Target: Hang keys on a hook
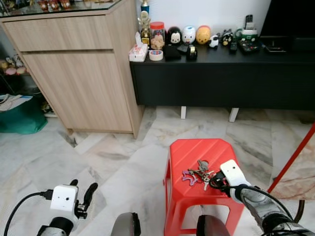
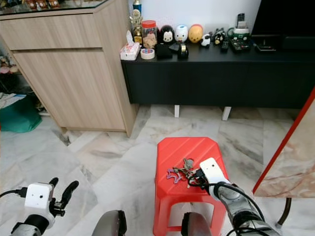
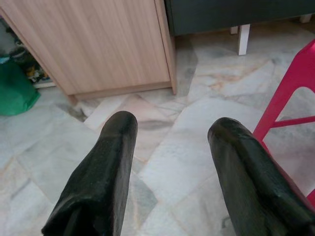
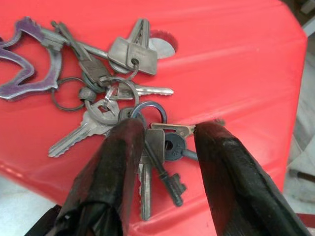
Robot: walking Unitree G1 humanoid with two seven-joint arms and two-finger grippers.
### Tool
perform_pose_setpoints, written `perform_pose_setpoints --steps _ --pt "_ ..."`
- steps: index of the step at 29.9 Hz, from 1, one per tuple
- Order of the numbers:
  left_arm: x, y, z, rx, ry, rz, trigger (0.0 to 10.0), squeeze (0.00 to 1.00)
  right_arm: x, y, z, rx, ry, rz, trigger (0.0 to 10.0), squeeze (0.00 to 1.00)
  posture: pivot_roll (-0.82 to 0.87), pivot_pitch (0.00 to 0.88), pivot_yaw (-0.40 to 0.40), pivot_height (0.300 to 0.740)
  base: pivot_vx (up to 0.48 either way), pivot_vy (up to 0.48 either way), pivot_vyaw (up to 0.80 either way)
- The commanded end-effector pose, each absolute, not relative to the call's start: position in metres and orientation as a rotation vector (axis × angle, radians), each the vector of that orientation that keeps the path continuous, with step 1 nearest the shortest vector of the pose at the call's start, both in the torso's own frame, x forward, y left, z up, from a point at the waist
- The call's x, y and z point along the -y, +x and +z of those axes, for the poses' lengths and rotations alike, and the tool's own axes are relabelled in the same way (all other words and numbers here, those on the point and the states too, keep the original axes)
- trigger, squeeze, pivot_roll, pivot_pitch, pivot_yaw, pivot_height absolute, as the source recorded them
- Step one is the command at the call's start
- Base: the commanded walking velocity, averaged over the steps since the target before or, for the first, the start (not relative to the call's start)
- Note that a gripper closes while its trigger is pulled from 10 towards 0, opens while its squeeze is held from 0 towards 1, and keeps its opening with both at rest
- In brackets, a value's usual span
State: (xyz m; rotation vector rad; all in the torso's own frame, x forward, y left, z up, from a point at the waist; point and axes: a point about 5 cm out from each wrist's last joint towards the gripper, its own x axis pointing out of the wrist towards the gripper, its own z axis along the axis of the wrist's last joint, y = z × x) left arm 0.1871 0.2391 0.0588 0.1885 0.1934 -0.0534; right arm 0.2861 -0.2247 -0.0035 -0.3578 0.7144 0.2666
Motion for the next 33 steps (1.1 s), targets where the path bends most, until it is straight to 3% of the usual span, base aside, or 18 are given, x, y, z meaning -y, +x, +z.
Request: perform_pose_setpoints --steps 1,22,33 --pt "-0.245 0.185 0.062 -0.202 0.198 -0.051 10.0 0.0 0.226 0.286 -0.004 -0.737 -0.359 0.255 10.0 0.0 0.15 0.0 0.086 0.586 0.0 0.0 0.0" --pt "-0.247 0.188 0.068 -0.211 0.224 -0.063 10.0 0.0 0.22 0.299 0.01 -0.616 -0.227 0.261 10.0 0.0 0.15 0.0 0.101 0.586 0.0 0.0 0.0" --pt "-0.247 0.188 0.067 -0.214 0.224 -0.058 10.0 0.0 0.225 0.286 0.0 -0.648 -0.226 0.276 10.0 0.0 0.14 0.0 0.096 0.586 0.0 0.0 0.0"
